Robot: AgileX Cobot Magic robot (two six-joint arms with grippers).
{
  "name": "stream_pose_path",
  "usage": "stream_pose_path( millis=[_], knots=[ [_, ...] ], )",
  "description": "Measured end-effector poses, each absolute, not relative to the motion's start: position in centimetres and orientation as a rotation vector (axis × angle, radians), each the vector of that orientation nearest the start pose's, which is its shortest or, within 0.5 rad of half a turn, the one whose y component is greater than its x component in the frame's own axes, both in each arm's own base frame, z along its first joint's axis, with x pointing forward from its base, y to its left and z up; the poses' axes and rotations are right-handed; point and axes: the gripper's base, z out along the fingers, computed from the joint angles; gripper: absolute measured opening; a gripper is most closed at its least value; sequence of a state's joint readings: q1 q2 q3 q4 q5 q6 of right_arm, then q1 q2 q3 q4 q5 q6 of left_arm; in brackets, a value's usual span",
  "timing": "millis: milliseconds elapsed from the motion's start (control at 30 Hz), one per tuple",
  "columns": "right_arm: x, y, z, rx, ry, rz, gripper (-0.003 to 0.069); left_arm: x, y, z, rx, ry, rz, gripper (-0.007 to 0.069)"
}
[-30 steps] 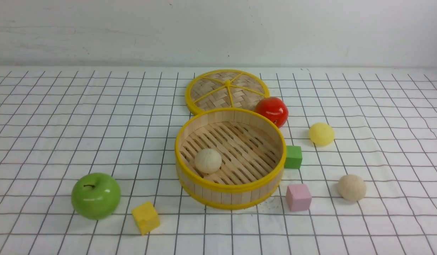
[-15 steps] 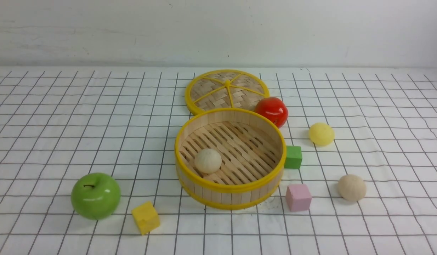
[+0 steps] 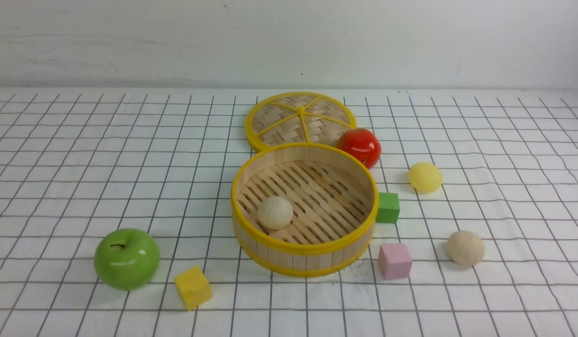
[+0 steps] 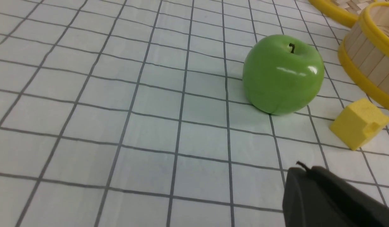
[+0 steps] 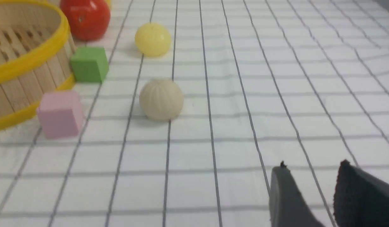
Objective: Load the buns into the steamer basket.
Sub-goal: Use the right arm to grab a steamed stuffed bun
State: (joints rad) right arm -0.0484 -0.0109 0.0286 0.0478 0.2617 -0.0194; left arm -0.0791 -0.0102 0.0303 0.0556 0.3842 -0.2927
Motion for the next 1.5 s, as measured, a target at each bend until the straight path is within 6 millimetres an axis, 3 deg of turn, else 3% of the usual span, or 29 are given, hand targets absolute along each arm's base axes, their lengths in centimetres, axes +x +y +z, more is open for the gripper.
stream_pose_path(
  millis=[233, 367, 467, 500, 533, 600, 633, 667, 733, 767, 833, 967, 1000, 1033, 1167, 1200, 1267, 1300, 1500],
  knots=[
    [5.4, -0.6, 22.0, 0.238, 1.299, 0.150, 0.0239, 5.2, -0.2, 16.9, -0.166, 1.885, -0.198, 0.0008],
    [4.8, -0.8, 24.4, 0.270, 1.171, 0.193, 0.0239, 5.2, -0.2, 16.9, -0.166, 1.885, -0.198, 0.0013],
    [4.0, -0.5, 29.0, 0.285, 1.139, 0.273, 0.0239, 5.2, -0.2, 16.9, -0.165, 1.886, -0.198, 0.0016],
    [3.9, -0.5, 29.4, 0.285, 1.139, 0.277, 0.0239, 5.2, -0.2, 16.9, -0.165, 1.886, -0.198, 0.0016],
    [3.7, -0.3, 32.7, 0.276, 1.155, 0.301, 0.0239, 5.2, -0.2, 16.9, -0.165, 1.886, -0.197, 0.0017],
    [3.8, 0.0, 37.1, 0.257, 1.223, 0.318, 0.0239, 5.2, -0.2, 16.9, -0.165, 1.886, -0.197, 0.0018],
    [3.8, 0.0, 37.1, 0.257, 1.223, 0.318, 0.0239, 5.2, -0.2, 16.9, -0.165, 1.886, -0.197, 0.0018],
    [4.6, 0.3, 40.2, 0.243, 1.309, 0.326, 0.0239, 5.2, -0.2, 16.9, -0.165, 1.886, -0.197, 0.0020],
    [5.6, 0.4, 41.8, 0.229, 1.401, 0.317, 0.0239, 5.2, -0.2, 16.9, -0.165, 1.886, -0.197, 0.0021],
    [7.3, 0.5, 43.0, 0.219, 1.486, 0.300, 0.0239, 5.2, -0.2, 16.9, -0.165, 1.886, -0.197, 0.0021],
    [8.5, 0.4, 43.2, 0.213, 1.545, 0.287, 0.0239, 5.2, -0.2, 16.9, -0.165, 1.886, -0.197, 0.0021],
    [14.6, 0.5, 40.8, 0.231, 1.773, 0.295, 0.0239, 5.2, -0.2, 16.9, -0.165, 1.886, -0.197, 0.0022],
    [14.9, 0.5, 40.6, 0.233, 1.783, 0.294, 0.0239, 5.2, -0.2, 16.9, -0.165, 1.886, -0.197, 0.0022],
    [16.7, 0.9, 39.3, 0.219, 1.868, 0.310, 0.0239, 5.2, -0.2, 16.9, -0.165, 1.886, -0.197, 0.0025],
    [19.7, 2.3, 36.5, 0.136, 2.047, 0.321, 0.0239, 5.2, -0.2, 16.9, -0.165, 1.886, -0.197, 0.0029],
    [21.4, 3.0, 34.8, 0.085, 2.160, 0.318, 0.0239, 5.2, -0.2, 16.9, -0.164, 1.886, -0.196, 0.0031],
    [22.5, 3.4, 33.7, 0.062, 2.241, 0.316, 0.0239, 5.2, -0.2, 16.9, -0.164, 1.886, -0.196, 0.0034],
    [24.0, 3.8, 32.4, 0.039, 2.347, 0.314, 0.0239, 5.2, -0.2, 16.9, -0.164, 1.886, -0.196, 0.0037],
    [30.3, 4.7, 28.6, 0.026, 2.576, 0.308, 0.0239, 5.2, -0.2, 16.9, -0.164, 1.886, -0.196, 0.0040]
  ],
)
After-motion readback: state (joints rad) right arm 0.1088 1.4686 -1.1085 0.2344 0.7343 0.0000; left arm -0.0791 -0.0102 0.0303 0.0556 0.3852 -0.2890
